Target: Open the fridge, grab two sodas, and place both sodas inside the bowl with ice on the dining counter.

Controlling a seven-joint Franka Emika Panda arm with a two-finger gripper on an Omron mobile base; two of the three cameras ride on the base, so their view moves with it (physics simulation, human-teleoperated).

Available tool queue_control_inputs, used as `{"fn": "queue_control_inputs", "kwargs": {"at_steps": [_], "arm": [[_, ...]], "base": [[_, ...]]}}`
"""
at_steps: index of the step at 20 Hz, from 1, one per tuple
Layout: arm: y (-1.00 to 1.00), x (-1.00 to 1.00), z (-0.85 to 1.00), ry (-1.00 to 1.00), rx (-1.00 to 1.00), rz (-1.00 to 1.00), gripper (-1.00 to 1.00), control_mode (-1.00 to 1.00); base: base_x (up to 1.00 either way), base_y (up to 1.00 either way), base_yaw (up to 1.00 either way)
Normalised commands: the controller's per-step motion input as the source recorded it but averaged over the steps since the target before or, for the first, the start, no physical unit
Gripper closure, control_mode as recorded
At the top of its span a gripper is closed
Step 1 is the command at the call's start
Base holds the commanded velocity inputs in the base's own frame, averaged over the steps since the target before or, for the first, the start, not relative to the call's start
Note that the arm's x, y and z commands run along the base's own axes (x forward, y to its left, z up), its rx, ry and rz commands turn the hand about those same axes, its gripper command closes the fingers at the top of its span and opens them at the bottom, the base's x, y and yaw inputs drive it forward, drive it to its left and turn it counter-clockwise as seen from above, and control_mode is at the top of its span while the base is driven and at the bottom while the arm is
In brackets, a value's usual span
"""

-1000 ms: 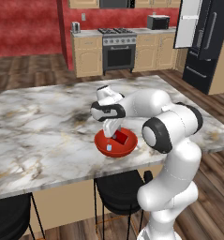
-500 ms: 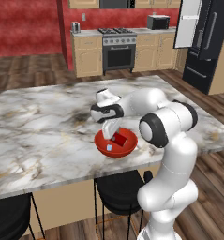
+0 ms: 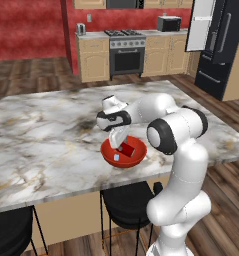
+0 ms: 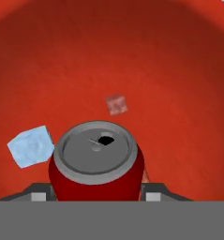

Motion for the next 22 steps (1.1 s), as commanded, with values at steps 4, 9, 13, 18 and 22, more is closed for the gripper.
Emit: {"fn": "queue_control_inputs", "kwargs": {"at_steps": [4,9,13,18,22], "arm": [[0.00,0.05,-0.23,0.00,0.00,0.00,1.00,-1.00],[0.00,0.00,-0.17,0.00,0.00,0.00,-1.00,-1.00],[0.00,-0.01,0.00,0.00,0.01,0.00,-1.00,-1.00],[-0.07,-0.18,0.07,0.00,0.01,0.00,-1.00,-1.00],[-0.15,-0.36,0.33,-0.07,0.03,0.00,-1.00,-1.00]], "base": [[0.00,0.00,0.00],[0.00,0.00,0.00],[0.00,0.00,0.00],[0.00,0.00,0.00],[0.00,0.00,0.00]]}}
